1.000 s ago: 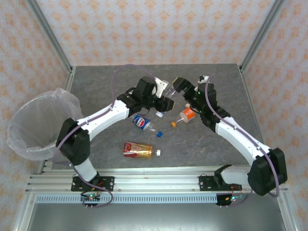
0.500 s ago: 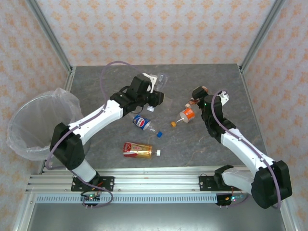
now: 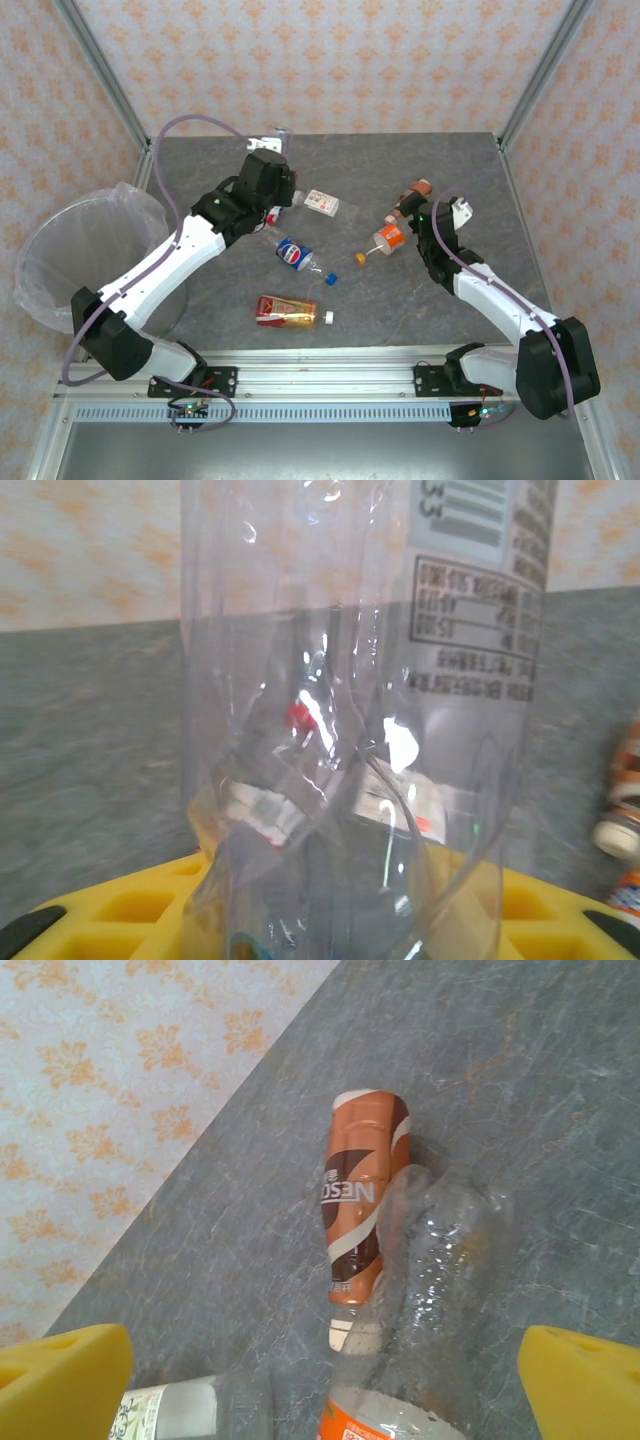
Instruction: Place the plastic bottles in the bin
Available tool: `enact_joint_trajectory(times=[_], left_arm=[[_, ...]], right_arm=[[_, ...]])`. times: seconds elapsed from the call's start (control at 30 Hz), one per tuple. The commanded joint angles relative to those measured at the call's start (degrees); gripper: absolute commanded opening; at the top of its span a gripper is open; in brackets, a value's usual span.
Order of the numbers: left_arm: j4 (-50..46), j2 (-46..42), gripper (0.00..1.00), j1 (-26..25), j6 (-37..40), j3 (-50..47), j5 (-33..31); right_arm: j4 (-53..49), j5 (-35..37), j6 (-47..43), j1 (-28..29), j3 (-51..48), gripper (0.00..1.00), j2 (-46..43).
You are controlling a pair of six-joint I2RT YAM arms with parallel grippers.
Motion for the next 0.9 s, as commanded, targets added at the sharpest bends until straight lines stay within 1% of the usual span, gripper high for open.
enact_joint_trajectory(times=[0.0, 0.13, 0.2, 0.3, 0.37, 0.5, 0.6, 0.77, 0.87], left_arm=[[-6.2, -2.7, 0.46, 1.7, 0.3, 3.4, -12.3], [-9.3, -4.6, 0.47, 2.3, 2.8, 5.3, -23.7], [-9.7, -5.9, 0.47, 2.7, 4.7, 5.7, -27.2], [-9.4, -8.1, 0.47, 4.6, 7.7, 6.0, -29.2], [-9.4, -10.0, 0.47, 7.2, 8.0, 5.7, -29.6], [-7.5, -14.3, 0.47, 13.0, 7.0, 3.2, -29.8], [-5.4, -18.0, 0.46, 17.2, 6.6, -0.3, -31.4], [-5.1, -23.3, 0.46, 26.3, 2.7, -6.8, -31.0], [-4.7, -25.3, 0.47, 28.1, 1.4, -10.0, -37.0]], right_arm=[[3.2, -2.1, -3.5, -0.3, 2.3, 0.99, 0.3], [3.9, -1.9, -3.6, -0.3, 2.5, 0.99, 0.2], [4.6, -1.5, -3.1, -0.3, 2.0, 0.99, 0.2], [5.7, -1.4, -2.4, -0.3, 1.3, 0.99, 0.2], [5.8, -1.5, -2.3, -0.3, 1.3, 0.99, 0.3], [5.8, -1.3, -2.6, -0.3, 1.4, 0.99, 0.2], [5.8, -0.8, -2.6, -0.3, 1.6, 0.99, 0.3], [6.1, -1.2, -2.4, -0.3, 2.6, 0.99, 3.0], [5.8, -2.5, -2.3, -0.3, 3.5, 0.99, 4.4]])
